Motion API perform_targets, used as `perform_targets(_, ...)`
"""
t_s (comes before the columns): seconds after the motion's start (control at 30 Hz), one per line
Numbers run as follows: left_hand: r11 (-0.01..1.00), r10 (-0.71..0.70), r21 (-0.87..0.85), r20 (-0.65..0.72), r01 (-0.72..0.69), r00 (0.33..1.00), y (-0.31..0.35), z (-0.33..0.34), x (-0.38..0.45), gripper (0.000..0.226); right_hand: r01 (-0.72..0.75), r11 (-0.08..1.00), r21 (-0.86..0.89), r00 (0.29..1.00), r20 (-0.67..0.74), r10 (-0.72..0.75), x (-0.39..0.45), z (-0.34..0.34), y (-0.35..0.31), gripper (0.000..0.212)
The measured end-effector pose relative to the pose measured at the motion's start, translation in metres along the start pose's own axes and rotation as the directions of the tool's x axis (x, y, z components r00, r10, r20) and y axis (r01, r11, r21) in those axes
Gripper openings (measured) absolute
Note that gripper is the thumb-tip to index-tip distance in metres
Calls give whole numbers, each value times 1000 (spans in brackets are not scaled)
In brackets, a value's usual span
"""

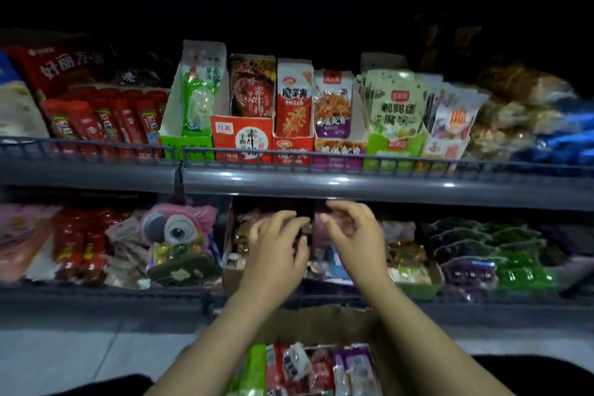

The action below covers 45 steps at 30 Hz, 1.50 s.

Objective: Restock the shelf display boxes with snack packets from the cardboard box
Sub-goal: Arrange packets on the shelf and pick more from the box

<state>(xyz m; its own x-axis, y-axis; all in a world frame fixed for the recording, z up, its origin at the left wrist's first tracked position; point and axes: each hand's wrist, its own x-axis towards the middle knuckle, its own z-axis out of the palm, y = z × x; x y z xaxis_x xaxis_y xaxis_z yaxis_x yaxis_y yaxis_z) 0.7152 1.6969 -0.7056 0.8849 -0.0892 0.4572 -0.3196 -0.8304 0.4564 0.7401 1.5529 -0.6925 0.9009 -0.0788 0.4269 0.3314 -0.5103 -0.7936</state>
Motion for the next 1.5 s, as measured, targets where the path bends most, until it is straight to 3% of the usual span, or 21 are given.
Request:
perform_targets(0.17,983,-168,-44,164,178,972,1,37,-48,34,-192,981,18,978,89,189,-66,11,51,19)
perform_targets(0.37,901,-390,-20,405,434,827,-23,97,-102,32,-426,903,-57,885,182,429,-132,33,114,19)
perform_targets(0.6,776,-546,24,525,630,653,-65,163,-149,26,-634,759,-147,710,277,647,-188,70,174,16)
perform_targets(0.9,698,-589,131,663,704,461,-110,216,-204,29,-768,564,-303,432,405,806,-238,98,219,24)
perform_targets(1.1,761,-526,161,720,629,452,-123,222,-235,34,-774,482,-411,263,484,835,-260,114,239,31)
perform_targets(1.27,811,-509,219,722,543,468,-131,229,-240,36,-786,434,-440,206,475,856,-265,128,246,32)
perform_targets(1.5,814,-506,215,719,539,477,-138,237,-239,27,-909,266,-320,132,385,913,-262,138,249,4)
